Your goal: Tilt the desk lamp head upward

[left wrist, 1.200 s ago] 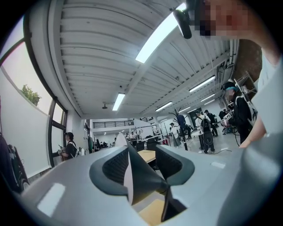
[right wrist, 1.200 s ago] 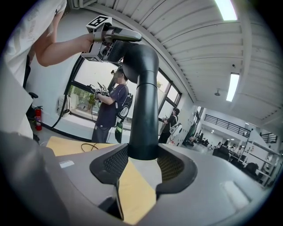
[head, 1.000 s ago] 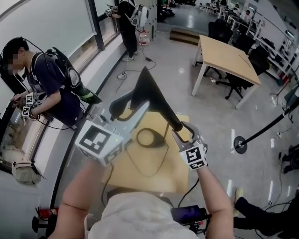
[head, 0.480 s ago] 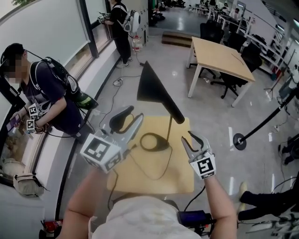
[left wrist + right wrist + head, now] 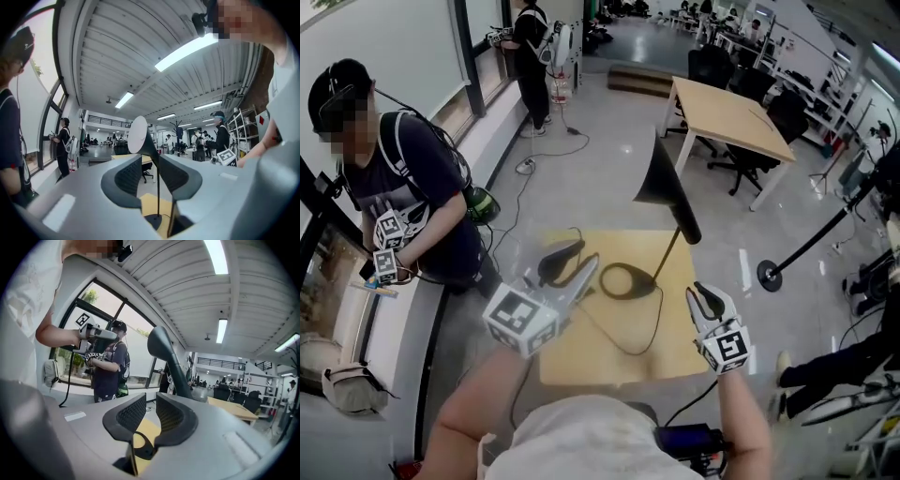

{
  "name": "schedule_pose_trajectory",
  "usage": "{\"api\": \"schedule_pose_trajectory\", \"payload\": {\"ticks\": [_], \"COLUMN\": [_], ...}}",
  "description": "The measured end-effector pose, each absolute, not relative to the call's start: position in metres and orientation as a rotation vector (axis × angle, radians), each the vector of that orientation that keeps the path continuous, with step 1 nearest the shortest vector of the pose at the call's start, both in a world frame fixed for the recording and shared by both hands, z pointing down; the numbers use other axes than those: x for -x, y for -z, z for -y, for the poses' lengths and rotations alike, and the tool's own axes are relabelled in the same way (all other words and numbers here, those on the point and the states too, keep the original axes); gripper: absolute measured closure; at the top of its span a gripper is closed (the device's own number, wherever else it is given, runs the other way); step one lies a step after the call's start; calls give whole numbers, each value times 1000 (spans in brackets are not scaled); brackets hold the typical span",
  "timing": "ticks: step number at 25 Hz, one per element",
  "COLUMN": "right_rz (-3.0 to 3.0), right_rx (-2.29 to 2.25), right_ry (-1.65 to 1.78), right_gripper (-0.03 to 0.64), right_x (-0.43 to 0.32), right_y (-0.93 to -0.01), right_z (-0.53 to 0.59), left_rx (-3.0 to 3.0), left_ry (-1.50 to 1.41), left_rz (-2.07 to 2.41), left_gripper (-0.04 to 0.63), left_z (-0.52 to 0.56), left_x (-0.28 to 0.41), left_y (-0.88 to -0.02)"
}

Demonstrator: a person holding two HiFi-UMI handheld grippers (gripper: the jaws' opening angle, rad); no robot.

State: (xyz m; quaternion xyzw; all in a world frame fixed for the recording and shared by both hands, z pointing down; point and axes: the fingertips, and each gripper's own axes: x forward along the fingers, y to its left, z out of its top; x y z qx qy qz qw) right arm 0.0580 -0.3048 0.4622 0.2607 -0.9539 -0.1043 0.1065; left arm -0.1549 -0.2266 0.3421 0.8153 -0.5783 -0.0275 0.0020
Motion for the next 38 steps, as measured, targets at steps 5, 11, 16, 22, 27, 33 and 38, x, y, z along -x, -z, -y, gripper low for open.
{"api": "schedule_pose_trajectory", "payload": {"ticks": [5,11,16,22,27,33,38], "right_rz": [2872,2901,2908,2941,2955,2957,2952], "right_rx": [-796,-902,-892,-894,-870,-883,-917], "right_ry": [32,-319,-415,-438,-416,-399,-399], "right_gripper": [586,603,603,603,603,603,603], "right_x": [-63,-68,-61,-46,-34,-36,-46], "right_y": [-484,-521,-540,-537,-534,-531,-529], "right_z": [257,211,169,140,124,111,107], "left_rx": [-2541,-2512,-2473,-2475,-2481,-2523,-2546], "left_ry": [59,63,67,65,60,45,45], "left_rz": [1720,1606,1502,1462,1448,1403,1366], "left_gripper": [525,582,594,594,594,594,594], "left_z": [191,147,109,84,79,78,78], "left_x": [168,169,156,155,156,144,132], "left_y": [-392,-454,-506,-530,-533,-531,-528]}}
